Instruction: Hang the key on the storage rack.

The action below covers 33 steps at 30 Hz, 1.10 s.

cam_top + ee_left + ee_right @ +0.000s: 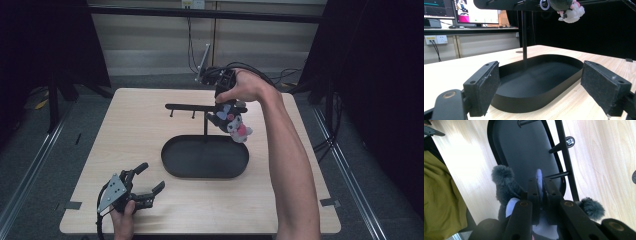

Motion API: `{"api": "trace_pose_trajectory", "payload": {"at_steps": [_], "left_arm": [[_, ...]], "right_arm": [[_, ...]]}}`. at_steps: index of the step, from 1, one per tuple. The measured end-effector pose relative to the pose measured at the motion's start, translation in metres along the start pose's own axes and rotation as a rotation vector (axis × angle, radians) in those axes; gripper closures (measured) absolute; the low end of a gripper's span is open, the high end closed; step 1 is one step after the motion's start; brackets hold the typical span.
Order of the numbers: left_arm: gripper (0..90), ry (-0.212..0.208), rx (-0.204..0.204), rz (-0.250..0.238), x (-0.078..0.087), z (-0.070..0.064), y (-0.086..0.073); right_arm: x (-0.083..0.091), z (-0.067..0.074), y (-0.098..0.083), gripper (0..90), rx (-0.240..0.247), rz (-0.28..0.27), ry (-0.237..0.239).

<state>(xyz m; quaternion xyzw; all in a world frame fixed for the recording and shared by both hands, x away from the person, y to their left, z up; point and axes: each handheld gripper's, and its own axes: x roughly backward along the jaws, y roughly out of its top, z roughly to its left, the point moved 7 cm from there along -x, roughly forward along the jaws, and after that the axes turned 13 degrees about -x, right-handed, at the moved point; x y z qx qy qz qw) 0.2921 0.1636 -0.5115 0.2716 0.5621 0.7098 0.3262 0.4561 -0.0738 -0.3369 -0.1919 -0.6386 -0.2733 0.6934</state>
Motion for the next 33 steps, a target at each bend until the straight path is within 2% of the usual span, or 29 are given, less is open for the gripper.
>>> {"api": "trace_pose_trajectory", "payload": {"at_steps": [1, 10, 12, 17, 29, 33], "left_arm": [[15.5, 0.0, 0.0, 0.0, 0.0, 0.0, 0.0], [15.5, 0.002, 0.0, -0.006, 0.0, 0.0, 0.0], [15.5, 0.001, -0.001, -0.003, 0.0, 0.0, 0.0], [15.5, 0.004, 0.004, -0.01, -0.001, 0.0, 0.001], [15.5, 0.005, 0.004, -0.008, -0.001, 0.0, 0.0], [15.5, 0.002, -0.002, -0.009, -0.001, 0.0, 0.001]], "right_arm": [[-0.001, -0.001, 0.001, 85.4, 0.001, -0.003, -0.015], [-0.005, -0.001, 0.003, 84.9, -0.006, 0.008, -0.027], [-0.007, 0.001, 0.005, 84.7, 0.017, 0.002, -0.025], [-0.014, -0.001, 0.007, 84.4, 0.005, 0.028, -0.044], [-0.015, -0.005, 0.009, 83.2, -0.005, 0.027, -0.03], [-0.015, -0.004, 0.009, 81.3, 0.005, 0.019, -0.035]]}}
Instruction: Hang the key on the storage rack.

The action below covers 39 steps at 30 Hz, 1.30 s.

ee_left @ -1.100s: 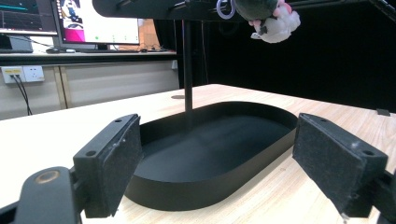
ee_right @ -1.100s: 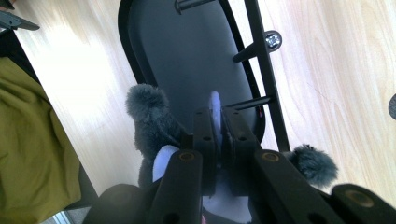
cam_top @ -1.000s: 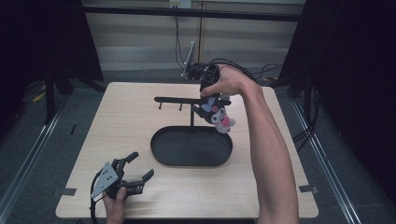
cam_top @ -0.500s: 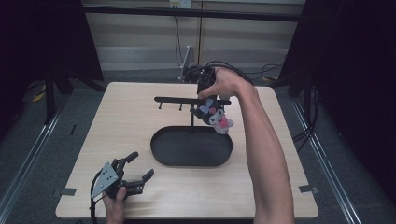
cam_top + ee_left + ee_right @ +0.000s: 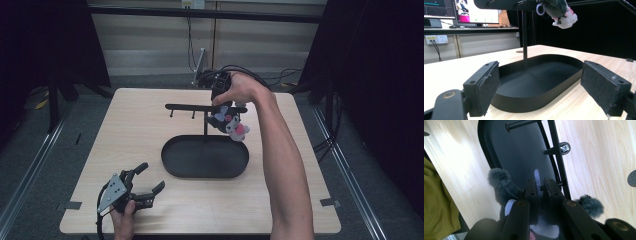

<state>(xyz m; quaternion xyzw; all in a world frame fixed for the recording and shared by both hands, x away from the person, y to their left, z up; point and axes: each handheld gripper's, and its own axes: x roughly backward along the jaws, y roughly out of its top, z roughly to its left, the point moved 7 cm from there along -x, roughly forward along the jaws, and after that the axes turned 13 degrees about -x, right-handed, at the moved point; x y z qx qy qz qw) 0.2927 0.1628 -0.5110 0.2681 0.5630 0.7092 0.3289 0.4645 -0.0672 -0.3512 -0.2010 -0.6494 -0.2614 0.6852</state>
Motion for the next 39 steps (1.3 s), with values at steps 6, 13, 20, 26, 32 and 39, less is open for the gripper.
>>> {"api": "trace_pose_trajectory", "payload": {"at_steps": [6, 13, 20, 26, 32, 39], "left_arm": [[15.5, 0.004, 0.009, -0.001, 0.0, 0.0, 0.0], [15.5, 0.002, 0.008, 0.005, 0.0, 0.0, 0.0], [15.5, 0.003, 0.0, 0.004, 0.0, 0.0, 0.0], [15.5, 0.001, 0.001, 0.01, 0.001, 0.0, -0.001], [15.5, 0.003, 0.003, 0.004, 0.0, 0.0, 0.0], [15.5, 0.005, 0.003, 0.004, 0.0, 0.0, 0.0]], "right_arm": [[0.0, 0.0, 0.0, 79.7, 0.009, -0.012, -0.004], [0.004, 0.002, -0.003, 79.0, 0.003, -0.048, -0.002], [0.012, 0.001, -0.009, 74.1, -0.018, -0.103, 0.0], [0.018, 0.008, -0.016, 66.9, -0.024, -0.131, 0.019], [0.016, 0.015, -0.023, 52.6, -0.039, -0.193, 0.042], [0.015, 0.021, -0.031, 42.3, -0.042, -0.308, 0.038]]}}
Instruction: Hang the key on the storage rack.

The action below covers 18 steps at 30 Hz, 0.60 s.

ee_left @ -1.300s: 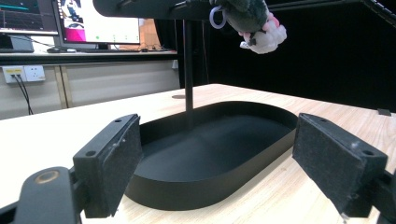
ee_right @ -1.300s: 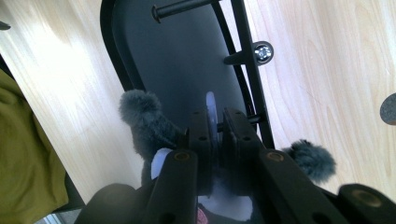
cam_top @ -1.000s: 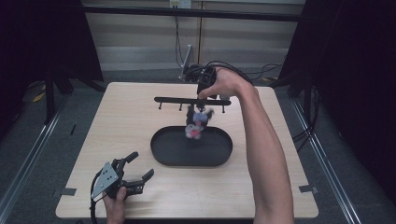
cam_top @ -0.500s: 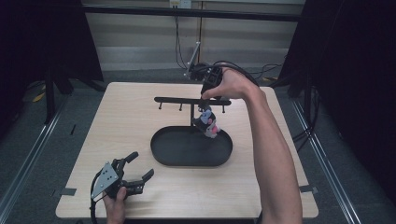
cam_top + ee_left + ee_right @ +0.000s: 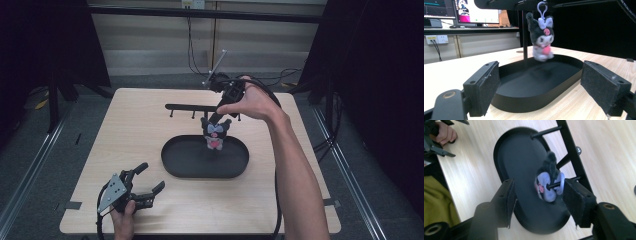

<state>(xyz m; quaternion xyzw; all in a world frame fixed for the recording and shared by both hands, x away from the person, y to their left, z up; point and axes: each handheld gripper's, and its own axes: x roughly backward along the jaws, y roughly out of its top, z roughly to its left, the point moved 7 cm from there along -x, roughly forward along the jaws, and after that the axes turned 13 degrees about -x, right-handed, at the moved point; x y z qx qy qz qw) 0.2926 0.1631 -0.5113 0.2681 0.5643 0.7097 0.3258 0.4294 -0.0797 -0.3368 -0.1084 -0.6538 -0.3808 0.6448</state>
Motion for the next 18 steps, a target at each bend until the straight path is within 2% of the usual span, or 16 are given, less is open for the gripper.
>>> {"api": "trace_pose_trajectory", "payload": {"at_steps": [1, 3, 8, 12, 16, 18], "left_arm": [[15.5, 0.0, -0.001, 0.0, 0.0, 0.0, 0.0], [15.5, -0.001, -0.001, 0.0, 0.0, 0.0, 0.0], [15.5, 0.001, 0.005, -0.001, 0.0, 0.0, 0.0], [15.5, -0.001, 0.0, 0.002, 0.0, 0.0, 0.0], [15.5, -0.002, -0.001, 0.005, 0.0, 0.0, 0.0], [15.5, -0.002, -0.001, 0.006, 0.0, 0.0, 0.0]], "right_arm": [[0.001, 0.001, 0.0, 40.5, -0.009, -0.03, 0.002], [0.001, 0.003, -0.005, 35.3, -0.02, -0.042, 0.033], [-0.001, 0.011, -0.015, 29.5, -0.023, -0.067, 0.043], [-0.005, 0.019, -0.024, 24.7, -0.008, -0.131, 0.05], [-0.014, 0.026, -0.038, 25.7, -0.006, -0.132, 0.055], [-0.015, 0.03, -0.043, 25.7, 0.006, -0.149, 0.053]]}}
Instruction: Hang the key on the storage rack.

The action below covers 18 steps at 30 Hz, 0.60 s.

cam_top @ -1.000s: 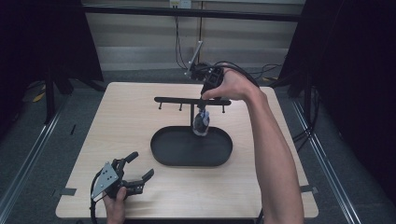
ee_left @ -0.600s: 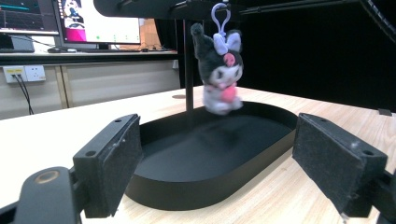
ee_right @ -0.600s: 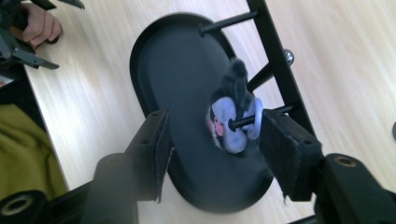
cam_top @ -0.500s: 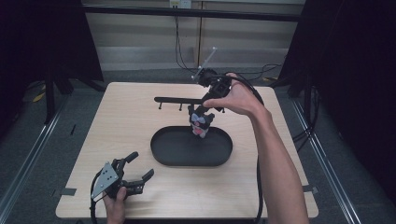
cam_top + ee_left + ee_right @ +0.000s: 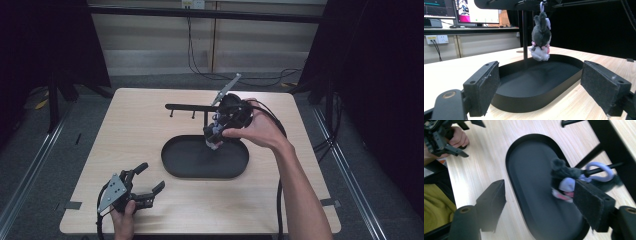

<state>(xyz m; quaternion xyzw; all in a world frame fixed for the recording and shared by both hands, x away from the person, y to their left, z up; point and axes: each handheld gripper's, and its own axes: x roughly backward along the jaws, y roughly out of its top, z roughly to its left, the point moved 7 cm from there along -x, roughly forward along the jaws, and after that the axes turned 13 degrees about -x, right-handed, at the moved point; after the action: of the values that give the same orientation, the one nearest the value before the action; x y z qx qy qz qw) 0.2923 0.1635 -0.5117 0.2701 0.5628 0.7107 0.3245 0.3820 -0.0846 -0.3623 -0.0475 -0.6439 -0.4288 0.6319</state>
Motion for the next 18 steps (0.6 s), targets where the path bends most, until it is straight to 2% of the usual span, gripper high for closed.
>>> {"api": "trace_pose_trajectory", "payload": {"at_steps": [2, 5, 8, 10, 12, 14, 18], "left_arm": [[15.5, 0.0, 0.0, 0.0, 0.0, 0.0, 0.0], [15.6, 0.0, 0.0, 0.0, 0.0, 0.0, 0.0], [15.6, 0.0, 0.0, 0.0, 0.0, 0.0, 0.0], [15.6, 0.001, 0.0, 0.0, 0.0, 0.0, 0.0], [15.6, 0.001, -0.001, 0.0, 0.0, 0.0, 0.0], [15.6, 0.001, 0.0, 0.0, 0.0, 0.0, 0.0], [15.6, 0.001, 0.0, 0.0, 0.0, 0.0, 0.0]], "right_arm": [[0.001, 0.003, -0.004, 21.5, -0.006, -0.021, -0.004], [0.003, 0.004, -0.01, 20.8, -0.012, -0.094, 0.013], [0.001, 0.004, -0.021, 18.0, -0.028, -0.159, 0.06], [0.0, 0.004, -0.028, 15.2, -0.04, -0.202, 0.054], [-0.001, 0.008, -0.036, 14.2, -0.033, -0.241, 0.074], [-0.003, 0.01, -0.041, 14.1, -0.048, -0.268, 0.084], [-0.014, 0.016, -0.055, 14.1, -0.069, -0.279, 0.051]]}}
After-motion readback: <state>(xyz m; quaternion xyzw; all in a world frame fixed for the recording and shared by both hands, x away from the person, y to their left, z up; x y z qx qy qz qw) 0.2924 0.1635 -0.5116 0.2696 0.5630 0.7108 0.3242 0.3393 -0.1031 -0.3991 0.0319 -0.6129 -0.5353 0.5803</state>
